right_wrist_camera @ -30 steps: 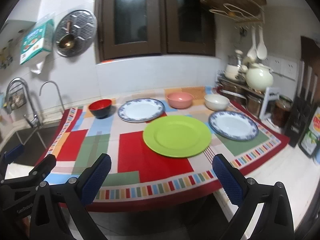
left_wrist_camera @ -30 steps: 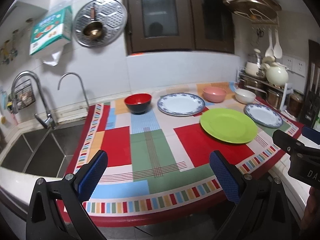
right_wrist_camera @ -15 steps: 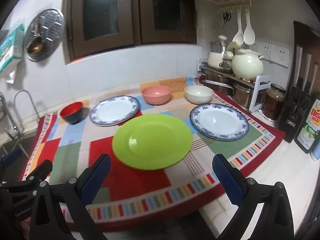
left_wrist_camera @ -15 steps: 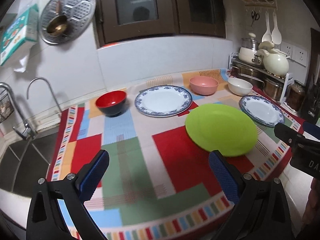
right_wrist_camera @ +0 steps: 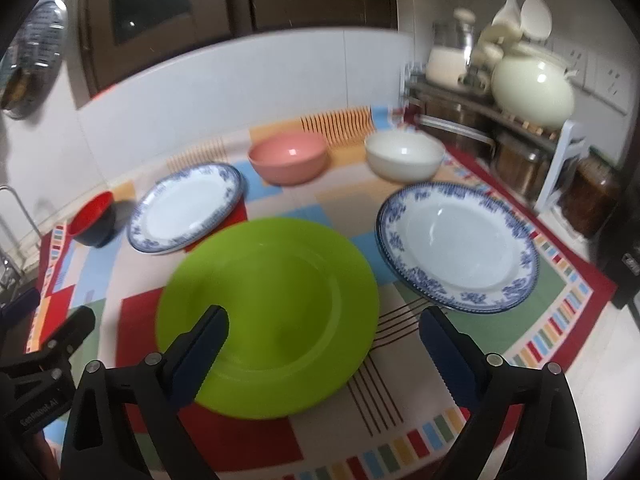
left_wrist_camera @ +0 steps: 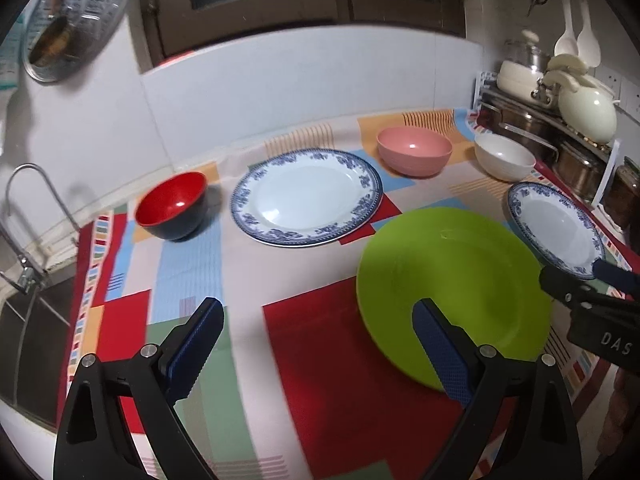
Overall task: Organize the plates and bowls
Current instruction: 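Move both grippers forward to the rim of the lime-green plate, then close both grippers on the rim of the lime-green plate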
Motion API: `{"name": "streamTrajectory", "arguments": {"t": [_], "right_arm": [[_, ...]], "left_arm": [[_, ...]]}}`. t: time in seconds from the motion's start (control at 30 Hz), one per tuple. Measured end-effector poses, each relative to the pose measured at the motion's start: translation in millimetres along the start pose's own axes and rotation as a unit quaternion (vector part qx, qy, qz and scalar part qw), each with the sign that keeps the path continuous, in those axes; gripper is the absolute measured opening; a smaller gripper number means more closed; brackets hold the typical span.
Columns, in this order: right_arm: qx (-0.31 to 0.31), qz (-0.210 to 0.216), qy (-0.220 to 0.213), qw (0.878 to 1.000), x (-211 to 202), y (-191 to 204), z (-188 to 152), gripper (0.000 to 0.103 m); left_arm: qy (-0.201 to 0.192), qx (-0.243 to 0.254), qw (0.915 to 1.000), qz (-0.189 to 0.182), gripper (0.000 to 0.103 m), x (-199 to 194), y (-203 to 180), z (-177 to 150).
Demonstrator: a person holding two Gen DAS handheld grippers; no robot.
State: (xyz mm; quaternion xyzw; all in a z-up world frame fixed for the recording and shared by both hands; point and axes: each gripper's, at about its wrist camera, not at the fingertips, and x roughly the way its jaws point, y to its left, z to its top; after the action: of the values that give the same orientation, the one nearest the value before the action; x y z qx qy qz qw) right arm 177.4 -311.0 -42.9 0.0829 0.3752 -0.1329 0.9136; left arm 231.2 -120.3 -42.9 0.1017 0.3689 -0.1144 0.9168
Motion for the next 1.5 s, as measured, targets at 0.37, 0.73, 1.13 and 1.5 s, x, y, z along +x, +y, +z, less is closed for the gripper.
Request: {"name": "streamTrajectory", "arguments": {"t": [0.37,0.73,1.13,1.5], "right_arm": [[0.032,-0.021,0.086,0.996,64.9,-17.2,7.4,0.076],[0.043,-0.031,0.118,0.992,98.7,-28.3,13.7,0.063],[0.031,-0.016,0.136,0.99,115.0,-24.4,16.0,0.047],[0.022,-0.017,0.141,0.99,110.3,-21.8,18.2,0.042]], "left_arm": [[0.057,0.02,0.9972,-0.045,0.08,63.5,-17.0,15.8],[0.103,0.025,0.9923,-0.064,0.067,108.0,-31.9,20.5],[0.129,0.017,0.9882,-0.082,0.054,124.7,-34.1,18.7],[0.124,0.003,0.9888,-0.084,0.042,117.3,-26.9,19.6]]}}
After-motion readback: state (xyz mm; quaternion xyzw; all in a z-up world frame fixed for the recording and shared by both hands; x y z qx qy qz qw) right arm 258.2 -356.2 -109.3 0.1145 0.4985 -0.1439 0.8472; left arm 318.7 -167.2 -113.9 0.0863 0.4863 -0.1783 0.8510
